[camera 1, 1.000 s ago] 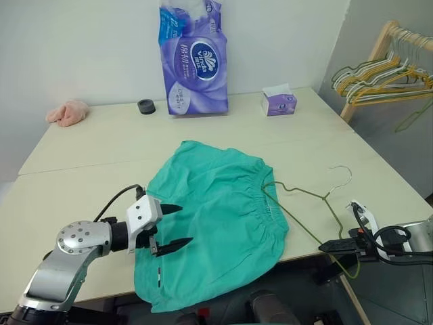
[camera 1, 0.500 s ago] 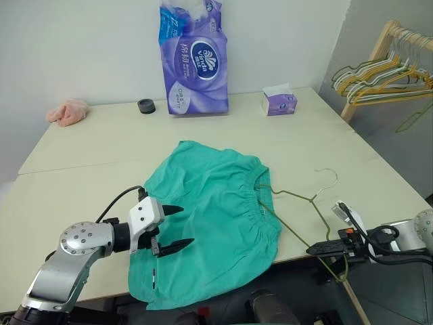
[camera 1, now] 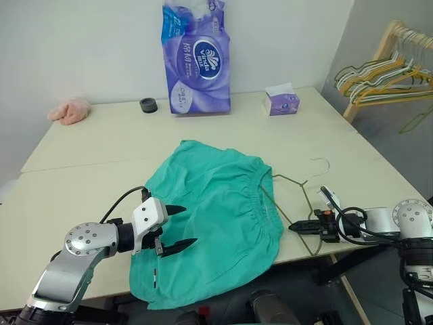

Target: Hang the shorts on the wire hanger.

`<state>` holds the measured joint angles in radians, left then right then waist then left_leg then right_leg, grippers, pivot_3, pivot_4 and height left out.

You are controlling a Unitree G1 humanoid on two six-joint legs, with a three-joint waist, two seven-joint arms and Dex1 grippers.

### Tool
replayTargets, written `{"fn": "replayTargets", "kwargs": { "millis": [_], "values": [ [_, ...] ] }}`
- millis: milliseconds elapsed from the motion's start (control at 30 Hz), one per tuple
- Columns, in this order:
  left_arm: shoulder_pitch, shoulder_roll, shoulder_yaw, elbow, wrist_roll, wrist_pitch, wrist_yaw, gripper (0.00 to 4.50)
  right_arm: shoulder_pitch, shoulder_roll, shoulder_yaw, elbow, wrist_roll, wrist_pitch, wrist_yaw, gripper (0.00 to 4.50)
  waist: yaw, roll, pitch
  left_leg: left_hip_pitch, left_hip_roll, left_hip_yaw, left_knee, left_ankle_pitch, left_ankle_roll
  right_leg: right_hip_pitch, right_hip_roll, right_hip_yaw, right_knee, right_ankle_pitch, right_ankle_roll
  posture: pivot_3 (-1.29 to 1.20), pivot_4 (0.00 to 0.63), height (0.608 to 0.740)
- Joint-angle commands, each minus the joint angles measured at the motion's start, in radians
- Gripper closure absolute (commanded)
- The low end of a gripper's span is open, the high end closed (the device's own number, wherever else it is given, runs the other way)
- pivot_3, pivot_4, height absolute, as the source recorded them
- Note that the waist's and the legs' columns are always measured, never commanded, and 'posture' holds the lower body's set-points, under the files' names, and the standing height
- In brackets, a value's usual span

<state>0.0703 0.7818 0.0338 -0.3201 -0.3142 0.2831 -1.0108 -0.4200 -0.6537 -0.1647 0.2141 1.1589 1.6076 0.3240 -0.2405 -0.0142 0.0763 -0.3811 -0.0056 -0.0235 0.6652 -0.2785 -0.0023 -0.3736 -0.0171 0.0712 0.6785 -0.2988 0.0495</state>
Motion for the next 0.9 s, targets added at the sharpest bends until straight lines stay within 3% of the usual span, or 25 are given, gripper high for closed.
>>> {"fn": "replayTargets", "kwargs": {
  "millis": [33,233,467,667,900],
  "values": [
    [-0.022,-0.007,0.005,-0.008,-0.006,-0.015,0.007,0.02,-0.059,0.021,-0.015,-0.019,-0.009,0.007,0.006,4.5,-0.001,0.0,0.0,0.0,0.0,0.0,0.0,0.0,0.0,0.0,0.0,0.0,0.0,0.0,0.0,-0.25,0.049,0.74],
    [-0.046,-0.025,0.011,0.003,-0.021,-0.001,0.009,0.02,-0.131,0.053,0.065,-0.049,-0.112,-0.041,0.076,4.5,-0.007,0.001,0.0,0.0,0.0,0.0,0.0,0.0,0.0,0.0,0.0,0.0,0.0,0.0,0.0,-0.25,0.044,0.74],
    [-0.062,-0.042,0.023,0.006,-0.037,0.02,0.024,0.02,-0.114,0.041,0.219,-0.142,-0.227,-0.158,0.224,4.5,-0.006,0.001,0.0,-0.001,0.0,-0.001,0.0,0.0,0.0,-0.001,0.0,-0.001,0.0,0.0,0.0,-0.25,0.039,0.74],
    [-0.067,-0.045,0.018,0.006,-0.039,0.022,0.031,0.02,-0.131,0.065,0.225,-0.134,-0.307,-0.252,0.272,4.5,-0.006,0.001,0.0,0.0,0.0,-0.001,0.0,0.0,0.0,-0.001,-0.001,-0.001,0.001,0.0,0.0,-0.25,0.033,0.74],
    [-0.114,-0.071,0.058,0.031,-0.084,0.073,0.075,0.02,-0.16,0.018,0.247,-0.167,-0.404,-0.364,0.354,4.5,-0.006,0.001,0.0,0.0,0.0,-0.001,0.0,0.0,0.0,-0.001,-0.001,-0.001,0.001,0.0,0.0,-0.25,0.022,0.74]
  ]
}}
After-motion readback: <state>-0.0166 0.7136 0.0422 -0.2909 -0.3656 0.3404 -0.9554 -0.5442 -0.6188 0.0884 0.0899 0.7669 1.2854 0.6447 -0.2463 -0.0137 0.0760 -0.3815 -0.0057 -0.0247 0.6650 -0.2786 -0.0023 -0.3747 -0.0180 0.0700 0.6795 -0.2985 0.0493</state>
